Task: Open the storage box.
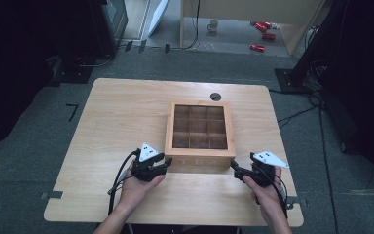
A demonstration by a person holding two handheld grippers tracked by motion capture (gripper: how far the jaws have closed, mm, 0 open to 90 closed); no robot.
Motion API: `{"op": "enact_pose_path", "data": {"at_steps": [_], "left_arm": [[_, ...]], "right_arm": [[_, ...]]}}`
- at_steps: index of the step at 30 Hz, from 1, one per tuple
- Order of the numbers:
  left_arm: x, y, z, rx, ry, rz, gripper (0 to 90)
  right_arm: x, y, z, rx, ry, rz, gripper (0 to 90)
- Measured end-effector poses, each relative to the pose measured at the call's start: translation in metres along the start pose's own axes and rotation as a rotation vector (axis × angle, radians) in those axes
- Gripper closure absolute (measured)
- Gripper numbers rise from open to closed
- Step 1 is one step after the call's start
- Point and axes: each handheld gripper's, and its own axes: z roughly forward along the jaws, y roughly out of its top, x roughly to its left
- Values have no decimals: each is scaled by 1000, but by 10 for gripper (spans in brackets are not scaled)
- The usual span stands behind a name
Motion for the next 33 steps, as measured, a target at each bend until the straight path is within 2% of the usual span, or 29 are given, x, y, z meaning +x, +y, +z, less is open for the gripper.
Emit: {"op": "enact_pose_path", "data": {"at_steps": [5, 14, 22, 26, 30, 31, 33], "left_arm": [[1, -1, 1, 1, -7, -3, 613], [6, 3, -2, -14, -47, -13, 616], [8, 7, -6, -17, -53, -7, 657], [7, 9, -9, -36, -59, 5, 668], [6, 11, -10, -40, -59, 10, 667], [6, 11, -10, -41, -60, 11, 665], [6, 11, -11, -44, -62, 10, 665]], "right_arm": [[9, 3, 7, 5, 22, -12, 183], [23, 1, 22, 25, 41, -42, 171], [25, -4, 32, 47, 13, -51, 184], [27, -4, 35, 51, 24, -55, 178], [30, -3, 32, 10, 24, -66, 223], [29, -1, 29, -21, 14, -56, 242], [28, 0, 27, -32, 10, -47, 245]]}}
